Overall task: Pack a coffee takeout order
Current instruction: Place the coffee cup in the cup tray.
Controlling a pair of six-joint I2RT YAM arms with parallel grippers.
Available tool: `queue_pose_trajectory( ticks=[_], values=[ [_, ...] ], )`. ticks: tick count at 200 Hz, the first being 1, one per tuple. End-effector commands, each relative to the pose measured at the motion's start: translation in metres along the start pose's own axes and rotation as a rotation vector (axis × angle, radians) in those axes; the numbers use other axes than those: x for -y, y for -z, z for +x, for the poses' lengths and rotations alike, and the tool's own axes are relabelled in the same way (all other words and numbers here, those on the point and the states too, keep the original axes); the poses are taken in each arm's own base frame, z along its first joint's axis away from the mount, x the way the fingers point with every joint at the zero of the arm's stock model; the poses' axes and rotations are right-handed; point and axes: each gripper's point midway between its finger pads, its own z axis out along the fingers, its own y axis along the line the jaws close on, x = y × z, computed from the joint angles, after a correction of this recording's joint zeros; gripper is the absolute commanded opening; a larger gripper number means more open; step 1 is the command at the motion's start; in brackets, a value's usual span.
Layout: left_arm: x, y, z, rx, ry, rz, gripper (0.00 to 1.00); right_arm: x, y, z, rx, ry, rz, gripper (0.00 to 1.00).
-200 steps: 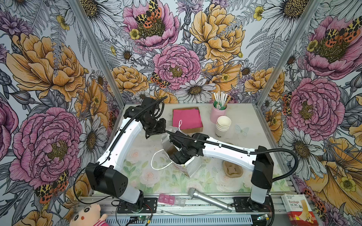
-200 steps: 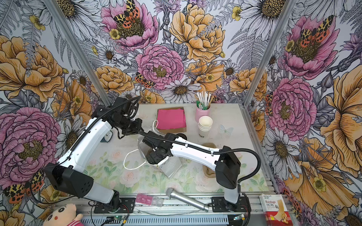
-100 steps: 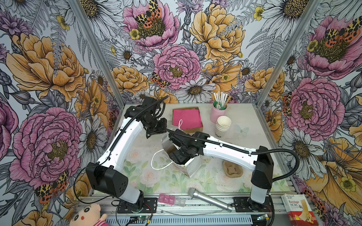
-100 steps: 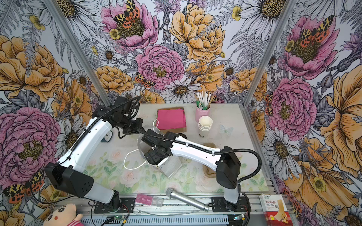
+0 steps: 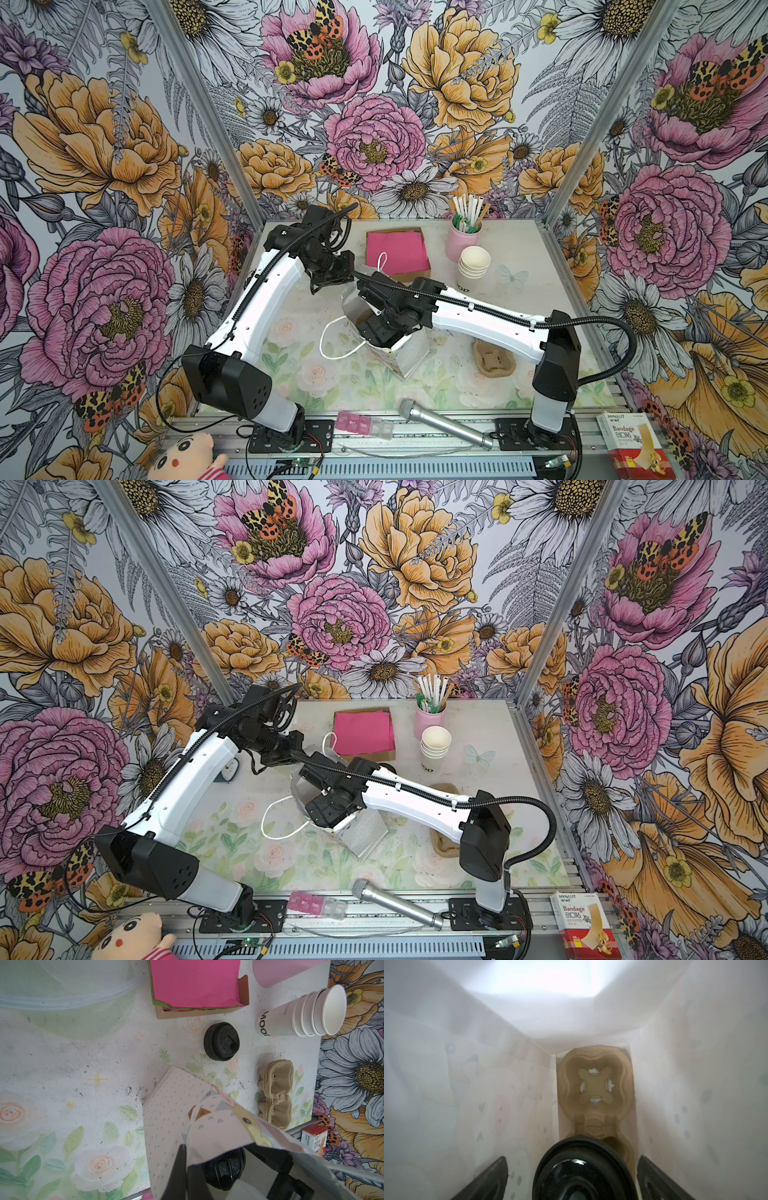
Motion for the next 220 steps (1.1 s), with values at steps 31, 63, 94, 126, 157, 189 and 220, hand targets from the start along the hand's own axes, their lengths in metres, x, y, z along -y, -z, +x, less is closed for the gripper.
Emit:
queue_pose_trajectory(
  ticks=[31,63,94,126,157,189,220],
  values=[
    [0.004,0.003,-0.007,0.027,-0.021,-0.011,0.00,0.005,0.017,-0.017,0.067,0.007,0.025,0.97],
    [0.004,0.004,-0.007,0.029,-0.024,-0.014,0.00,0.006,0.014,-0.017,0.062,0.002,0.026,0.95],
    [0.003,0.003,-0.007,0.027,-0.026,-0.021,0.00,0.007,0.018,-0.020,0.075,0.001,0.034,0.93],
    [0.003,0.002,-0.006,0.022,-0.029,-0.021,0.00,0.009,0.023,-0.025,0.097,-0.002,0.045,0.90],
    [0.003,0.000,-0.006,0.019,-0.028,-0.025,0.00,0.009,0.028,-0.029,0.111,-0.002,0.045,0.89],
    [0.003,0.000,-0.006,0.019,-0.030,-0.026,0.00,0.010,0.033,-0.032,0.129,-0.002,0.049,0.89],
    [0.003,-0.001,-0.006,0.016,-0.030,-0.027,0.00,0.010,0.040,-0.036,0.148,-0.003,0.050,0.89]
  ],
)
